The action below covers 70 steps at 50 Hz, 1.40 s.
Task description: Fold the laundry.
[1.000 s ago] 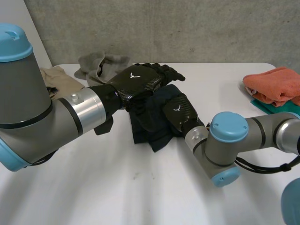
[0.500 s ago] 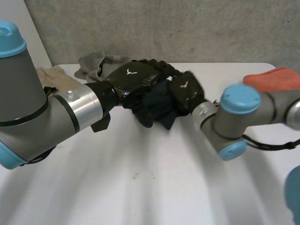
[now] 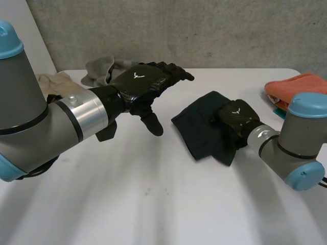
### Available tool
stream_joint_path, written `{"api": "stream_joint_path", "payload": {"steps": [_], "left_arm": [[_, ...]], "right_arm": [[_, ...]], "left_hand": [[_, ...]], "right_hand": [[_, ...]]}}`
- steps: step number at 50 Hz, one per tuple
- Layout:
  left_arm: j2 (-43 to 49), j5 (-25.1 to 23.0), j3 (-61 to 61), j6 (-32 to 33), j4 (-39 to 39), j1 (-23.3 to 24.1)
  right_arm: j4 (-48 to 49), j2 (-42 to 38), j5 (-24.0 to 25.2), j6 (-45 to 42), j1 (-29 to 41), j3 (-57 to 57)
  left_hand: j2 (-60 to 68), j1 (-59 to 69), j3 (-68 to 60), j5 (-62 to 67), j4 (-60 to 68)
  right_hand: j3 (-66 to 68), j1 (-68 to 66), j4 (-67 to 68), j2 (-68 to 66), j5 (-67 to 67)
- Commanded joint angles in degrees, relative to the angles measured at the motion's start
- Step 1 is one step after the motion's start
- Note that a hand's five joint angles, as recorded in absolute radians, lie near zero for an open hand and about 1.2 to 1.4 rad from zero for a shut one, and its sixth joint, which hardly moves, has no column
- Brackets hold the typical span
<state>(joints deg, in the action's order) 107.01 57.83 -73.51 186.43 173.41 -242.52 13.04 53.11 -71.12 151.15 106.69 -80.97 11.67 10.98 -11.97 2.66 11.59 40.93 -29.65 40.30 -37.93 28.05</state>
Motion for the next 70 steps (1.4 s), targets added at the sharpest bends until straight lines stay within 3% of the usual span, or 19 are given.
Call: {"api": "stream_joint_path", "payload": {"steps": [1,9,14,19,24,40,48,52,53,60,70], "left_arm": [[0.04,0.0,-0.14,-0.19,0.0,0.12],[0.13,0.0,-0.14,-0.19,0.09,0.12],[0.31,0.0,-0.14,-0.19,0.0,0.21],[0.57,0.0,-0.23,-0.19,0.0,0.3],[0.75,0.0,-0.32,-0.19,0.0,0.3],[0.75,-0.08,-0.67,-0.19,0.0,0.3],[0.75,-0.17,-0.84,-0.19,0.09,0.03],[0.75,-0.09,-0.84,-0.19,0.09,-0.06],[0.75,-0.09,-0.84,-0.19,0.09,-0.06],[0.75,-0.17,-0.84,-0.19,0.09,-0.06],[0.48,-0.09,-0.84,-0.19,0.44,-0.06]], "right_arm": [[-0.64,1.64,0.19,-0.6,-3.24,-2.87],[0.15,7.62,7.04,-7.0,-6.58,-9.46],[1.11,7.8,15.11,-12.97,-9.74,-12.19],[1.73,5.08,19.0,-19.83,-10.1,-12.19],[3.4,1.21,18.91,-24.85,-10.36,-10.7],[8.23,-5.47,15.93,-24.59,-9.4,-2.35],[8.23,-9.43,15.75,-22.13,-8.34,2.66],[8.23,-10.84,15.66,-21.17,-7.73,4.77],[8.32,-10.84,15.75,-20.47,-7.64,5.29],[10.07,-9.17,14.43,-11.77,-7.11,10.83],[17.64,-5.3,6.79,4.14,-7.9,23.48]], "left_hand": [[-1.29,-0.6,1.58,-2.28,-1.2],[-1.29,-0.6,1.58,-2.28,-1.2],[-1.12,-0.43,1.42,-2.11,-1.04],[-1.12,-0.43,1.42,-2.11,-1.04],[-1.28,-0.6,1.58,-2.28,-1.2],[-1.12,-0.43,1.42,-2.11,-1.04],[-1.12,-0.43,1.42,-2.11,-1.04],[-1.12,-0.43,1.42,-2.11,-1.04],[-1.12,-0.43,1.42,-2.11,-1.04],[-0.95,-0.26,1.25,-1.94,-0.87],[-0.95,-0.26,1.25,-1.94,-0.87]], "right_hand": [[-25.61,14.33,-24.99,22.61,-22.73],[-30.93,19.65,-30.3,27.93,-28.05],[-30.93,19.65,-30.3,27.93,-28.05],[-30.93,19.65,-30.3,27.93,-28.05],[-30.93,19.65,-30.3,27.93,-28.05],[-30.35,19.07,-29.72,27.35,-27.47],[-14.21,2.94,-13.59,11.22,-11.34],[20.02,-31.3,20.65,-23.02,22.9],[38.88,-50.16,39.51,-41.88,41.76],[39.07,-50.35,39.7,-42.07,41.95],[39.07,-50.35,39.7,-42.07,41.95]]}}
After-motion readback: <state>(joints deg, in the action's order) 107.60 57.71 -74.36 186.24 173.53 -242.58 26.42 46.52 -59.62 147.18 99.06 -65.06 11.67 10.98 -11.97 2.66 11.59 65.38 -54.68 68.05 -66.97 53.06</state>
